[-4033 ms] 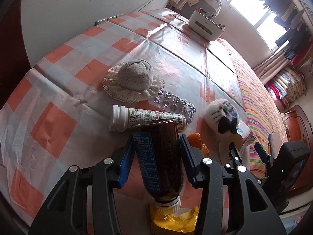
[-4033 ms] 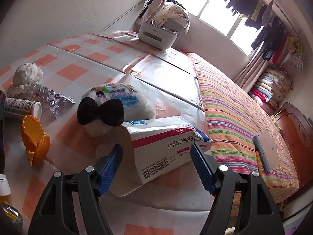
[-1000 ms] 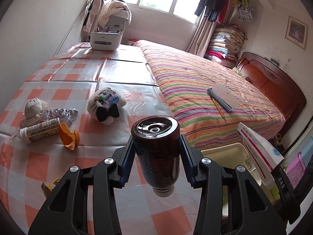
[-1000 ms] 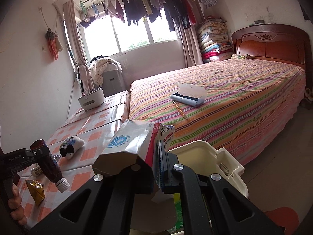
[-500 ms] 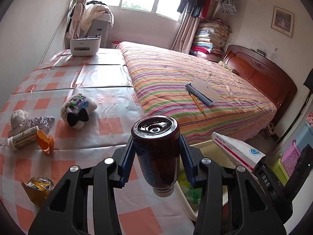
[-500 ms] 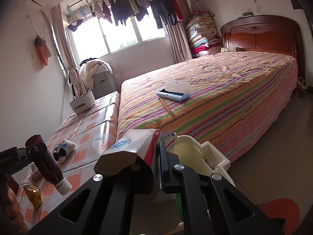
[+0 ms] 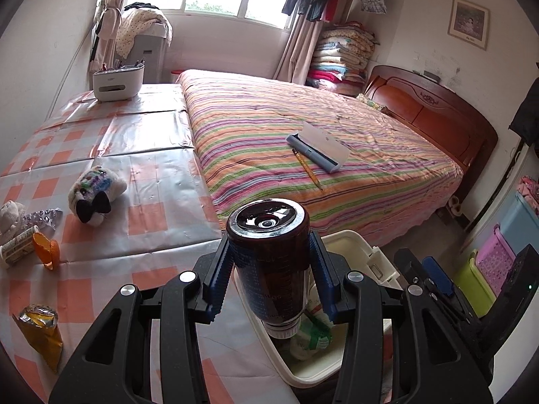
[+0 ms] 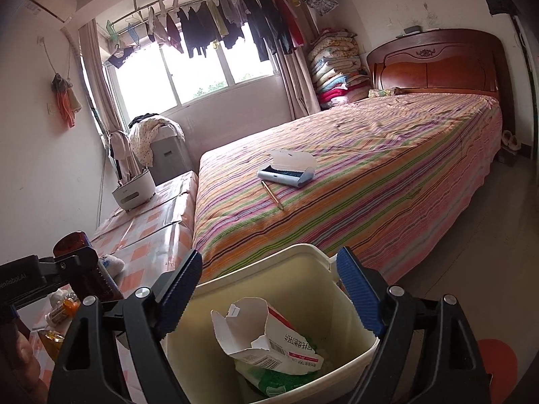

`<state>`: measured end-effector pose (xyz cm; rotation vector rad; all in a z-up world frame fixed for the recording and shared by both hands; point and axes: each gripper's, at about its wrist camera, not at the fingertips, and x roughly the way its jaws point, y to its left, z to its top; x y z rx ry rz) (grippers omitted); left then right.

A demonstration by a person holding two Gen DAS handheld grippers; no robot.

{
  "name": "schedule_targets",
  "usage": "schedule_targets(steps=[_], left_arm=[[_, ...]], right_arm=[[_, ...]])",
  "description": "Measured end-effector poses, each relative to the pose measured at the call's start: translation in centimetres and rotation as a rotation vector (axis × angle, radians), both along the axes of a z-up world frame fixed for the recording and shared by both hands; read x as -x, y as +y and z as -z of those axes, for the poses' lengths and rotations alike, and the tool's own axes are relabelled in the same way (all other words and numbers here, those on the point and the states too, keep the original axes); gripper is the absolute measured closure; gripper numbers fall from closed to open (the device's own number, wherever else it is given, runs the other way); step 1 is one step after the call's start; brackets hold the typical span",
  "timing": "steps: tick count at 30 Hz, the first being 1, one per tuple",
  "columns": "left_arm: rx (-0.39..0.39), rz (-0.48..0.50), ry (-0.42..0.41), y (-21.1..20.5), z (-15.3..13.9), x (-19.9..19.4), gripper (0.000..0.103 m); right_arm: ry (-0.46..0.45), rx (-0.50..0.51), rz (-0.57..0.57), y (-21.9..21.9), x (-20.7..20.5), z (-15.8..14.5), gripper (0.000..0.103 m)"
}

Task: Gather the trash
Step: 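Open the right tool to drop the white box while the left tool drops the bottle into the bin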

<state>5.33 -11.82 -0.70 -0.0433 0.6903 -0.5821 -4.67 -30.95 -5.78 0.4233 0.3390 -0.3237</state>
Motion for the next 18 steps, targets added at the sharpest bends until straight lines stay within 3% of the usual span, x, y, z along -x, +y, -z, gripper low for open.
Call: schedule_targets(steps=[18], left_arm=[[-0.029, 0.086, 0.026, -3.8, 1.0, 0.5, 0.059]], right_arm=[[-0.094, -0.082, 0.096, -1.9, 1.9, -0.3, 0.020]])
